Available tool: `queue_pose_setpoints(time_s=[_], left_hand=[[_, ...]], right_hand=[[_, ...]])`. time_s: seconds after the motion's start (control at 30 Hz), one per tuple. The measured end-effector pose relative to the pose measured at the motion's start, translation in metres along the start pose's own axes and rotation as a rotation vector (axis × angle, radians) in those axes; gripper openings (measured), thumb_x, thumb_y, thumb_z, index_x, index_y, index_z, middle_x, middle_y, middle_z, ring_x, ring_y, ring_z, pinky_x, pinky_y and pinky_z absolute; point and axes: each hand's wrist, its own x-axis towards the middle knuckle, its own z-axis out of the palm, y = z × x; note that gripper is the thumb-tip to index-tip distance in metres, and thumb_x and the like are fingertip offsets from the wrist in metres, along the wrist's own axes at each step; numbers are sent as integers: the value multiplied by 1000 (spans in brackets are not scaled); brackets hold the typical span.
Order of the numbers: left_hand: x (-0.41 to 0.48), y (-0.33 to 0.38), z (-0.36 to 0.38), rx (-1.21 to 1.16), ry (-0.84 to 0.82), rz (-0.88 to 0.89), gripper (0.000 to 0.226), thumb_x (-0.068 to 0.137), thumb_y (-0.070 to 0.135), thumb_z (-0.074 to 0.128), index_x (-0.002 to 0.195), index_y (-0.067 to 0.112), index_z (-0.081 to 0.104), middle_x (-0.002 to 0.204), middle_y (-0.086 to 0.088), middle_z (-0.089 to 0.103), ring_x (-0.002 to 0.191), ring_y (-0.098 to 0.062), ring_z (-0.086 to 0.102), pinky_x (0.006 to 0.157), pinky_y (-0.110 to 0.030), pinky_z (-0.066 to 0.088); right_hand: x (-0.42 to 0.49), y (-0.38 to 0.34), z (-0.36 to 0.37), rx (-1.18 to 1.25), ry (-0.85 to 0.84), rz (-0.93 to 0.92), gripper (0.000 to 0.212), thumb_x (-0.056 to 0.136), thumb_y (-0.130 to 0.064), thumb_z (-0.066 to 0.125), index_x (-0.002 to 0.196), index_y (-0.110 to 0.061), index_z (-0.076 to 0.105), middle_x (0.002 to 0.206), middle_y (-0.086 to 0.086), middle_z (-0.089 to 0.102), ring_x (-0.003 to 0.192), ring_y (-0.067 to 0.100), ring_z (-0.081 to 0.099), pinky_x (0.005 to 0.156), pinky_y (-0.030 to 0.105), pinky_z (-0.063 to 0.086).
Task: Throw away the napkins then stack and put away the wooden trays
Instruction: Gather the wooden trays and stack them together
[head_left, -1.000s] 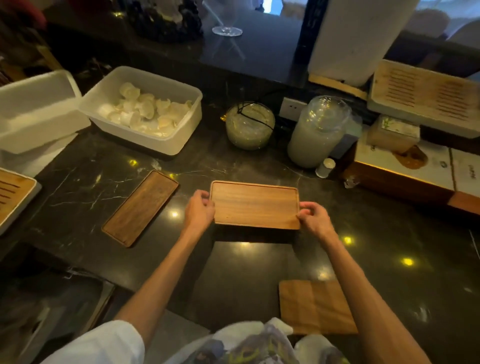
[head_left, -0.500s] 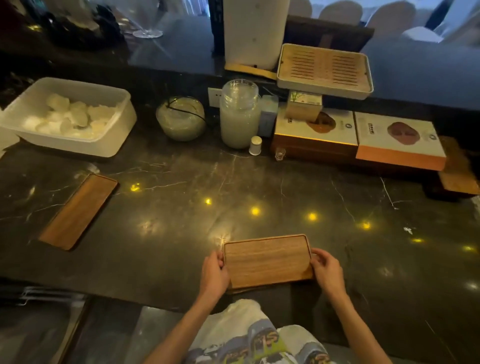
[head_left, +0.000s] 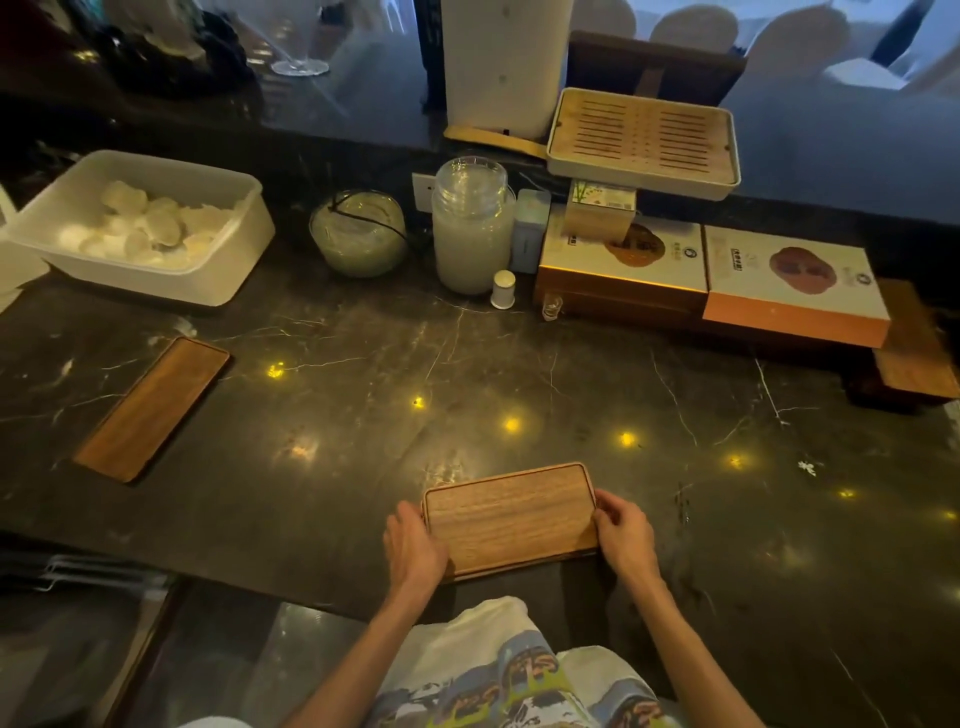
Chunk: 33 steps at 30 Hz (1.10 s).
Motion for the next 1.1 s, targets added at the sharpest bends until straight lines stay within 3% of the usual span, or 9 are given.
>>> queue_pose_setpoints(time_s=[0.1,0.23,0.4,0.47,0.6,0.8,0.93,1.1], left_hand=[[1,2,2,-12,-42,-43,35,88,7,64,119,6,47,126,-14,48,117,-31,52,98,-45,50],[12,5,0,-16,-38,7,29,90,9,62,117,6,52,125,-13,50,113,-29,55,97,-44,51],[35,14,-11,-70,-66,94,32,88,5,64,120,8,61,119,-8,60,111,-24,60,92,-36,52],[40,15,-15,-96,-92,101,29,86,1,65,113,10,66,109,-6,68,104,-22,65,86,-34,55],[45,12,-18,-119,-131,97,27,86,-1,64,110,12,67,95,3,68,94,-16,66,76,-27,54],[46,10,-13,-43,-206,120,25,92,7,60,117,11,64,112,-6,69,97,-17,64,82,-31,56],[45,5,-14,27,-218,155,27,90,6,62,117,8,65,112,-10,69,105,-23,66,90,-38,56],[46,4,-17,33,-255,170,27,90,6,63,116,8,66,113,-10,70,104,-22,66,88,-35,56]], right_hand=[[2,-2,2,43,-3,9,35,93,-1,54,126,-9,63,120,8,69,109,18,61,86,24,45],[0,1,3,93,17,75,31,92,-3,57,122,-9,66,116,8,70,95,9,59,80,22,46],[-19,21,9,183,106,169,27,90,-12,65,117,-10,68,105,-2,72,72,-9,55,52,7,45],[-25,24,14,204,134,187,26,88,-14,67,114,-13,69,104,-2,73,72,-8,56,58,12,48],[-31,22,21,187,145,243,28,91,-20,64,118,-19,68,108,0,74,87,10,66,81,37,57],[-44,15,31,160,188,253,32,94,-25,60,125,-18,63,112,4,72,98,19,65,82,36,54],[-48,15,30,211,176,289,32,94,-22,59,126,-17,63,116,4,71,106,22,64,90,41,54],[-50,18,27,218,164,305,33,93,-23,60,125,-15,63,117,6,70,106,21,64,94,43,53]])
